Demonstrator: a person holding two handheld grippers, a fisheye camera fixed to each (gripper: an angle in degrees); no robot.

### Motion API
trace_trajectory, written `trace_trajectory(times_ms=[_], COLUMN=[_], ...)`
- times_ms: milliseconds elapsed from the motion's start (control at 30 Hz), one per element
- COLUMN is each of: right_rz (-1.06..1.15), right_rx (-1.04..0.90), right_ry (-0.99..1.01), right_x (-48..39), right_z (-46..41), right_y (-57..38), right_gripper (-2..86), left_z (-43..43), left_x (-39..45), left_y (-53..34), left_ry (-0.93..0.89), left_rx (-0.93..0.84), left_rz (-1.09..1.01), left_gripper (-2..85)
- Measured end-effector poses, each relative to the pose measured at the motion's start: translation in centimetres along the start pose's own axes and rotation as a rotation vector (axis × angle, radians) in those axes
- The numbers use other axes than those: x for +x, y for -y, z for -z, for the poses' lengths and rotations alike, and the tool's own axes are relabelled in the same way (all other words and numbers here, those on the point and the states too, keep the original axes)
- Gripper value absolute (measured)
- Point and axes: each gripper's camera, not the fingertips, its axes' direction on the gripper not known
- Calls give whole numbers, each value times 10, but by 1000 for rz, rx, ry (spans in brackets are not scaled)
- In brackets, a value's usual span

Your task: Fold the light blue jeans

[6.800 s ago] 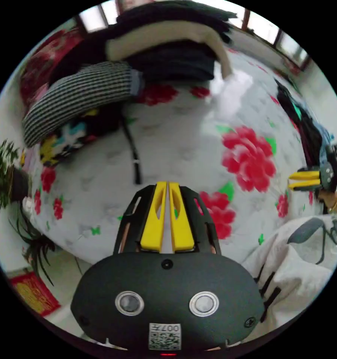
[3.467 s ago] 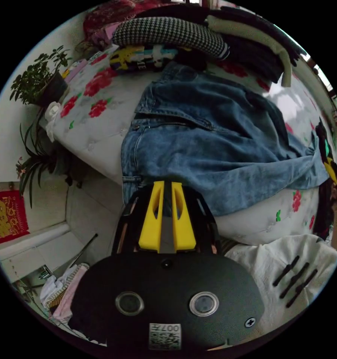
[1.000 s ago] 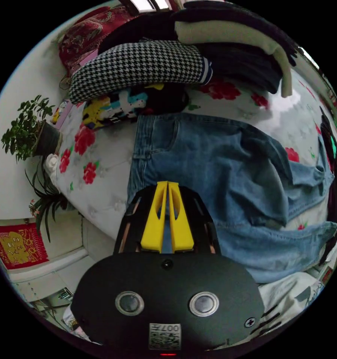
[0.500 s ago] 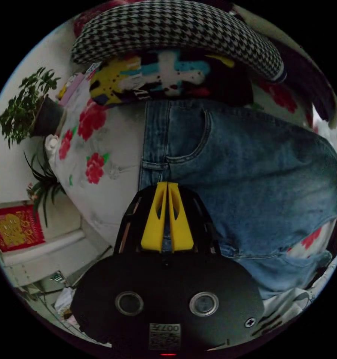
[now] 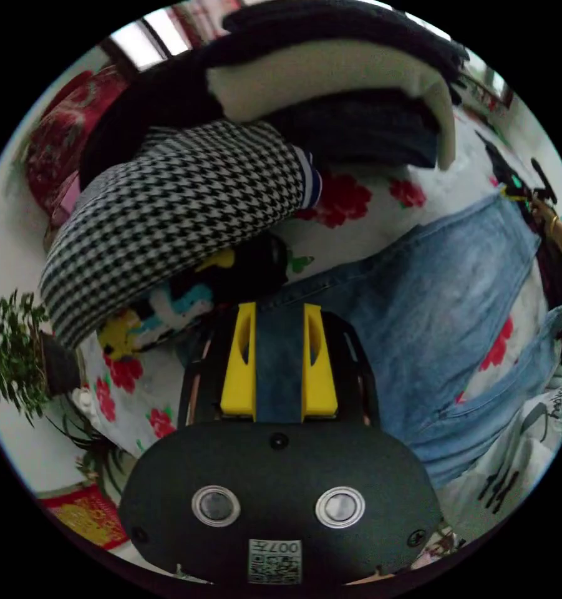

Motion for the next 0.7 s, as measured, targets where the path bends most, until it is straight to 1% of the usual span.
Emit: trace_trajectory(times_ms=[33, 67, 100, 200, 300, 333, 400, 433, 500, 533, 567, 633, 700], right_rz=[40, 55, 68, 130, 171, 190, 204, 201, 203, 210, 216, 250, 262], right_rx=[-23, -37, -53, -35, -52, -17, 71, 142, 259, 326, 358, 482, 554], right_ry=[-46, -62, -96, -133, -123, -130, -105, -62, 18, 63, 82, 131, 157], right_x=[-7, -10, -14, -28, -32, -34, -34, -32, -28, -26, -24, -21, -17], right_z=[-6, -10, -16, -15, -5, 5, 31, 55, 95, 122, 136, 188, 222], right_y=[3, 4, 5, -4, -18, -28, -49, -65, -96, -119, -132, -190, -239], right_gripper=[89, 90, 88, 65, 25, 17, 9, 6, 3, 2, 2, 1, 1], left_z=[-10, -30, -20, -12, 5, 11, 57, 71, 129, 144, 172, 212, 258], left_x=[1, 4, 3, -4, -3, -5, -18, -22, -35, -35, -36, -36, -33], left_y=[6, 12, 10, 6, -3, -6, -30, -39, -82, -94, -121, -164, -228], left_ry=[19, 36, -22, -35, -14, -16, -39, -49, -73, -68, -57, -56, -76], left_rx=[-47, -153, -44, -53, -68, -66, 34, 69, 177, 199, 241, 299, 376], left_rz=[-3, -21, -38, 46, 44, 52, 123, 148, 216, 224, 236, 264, 316], left_gripper=[103, 84, 64, 9, -5, -7, -9, -9, -9, -9, -10, -10, -10])
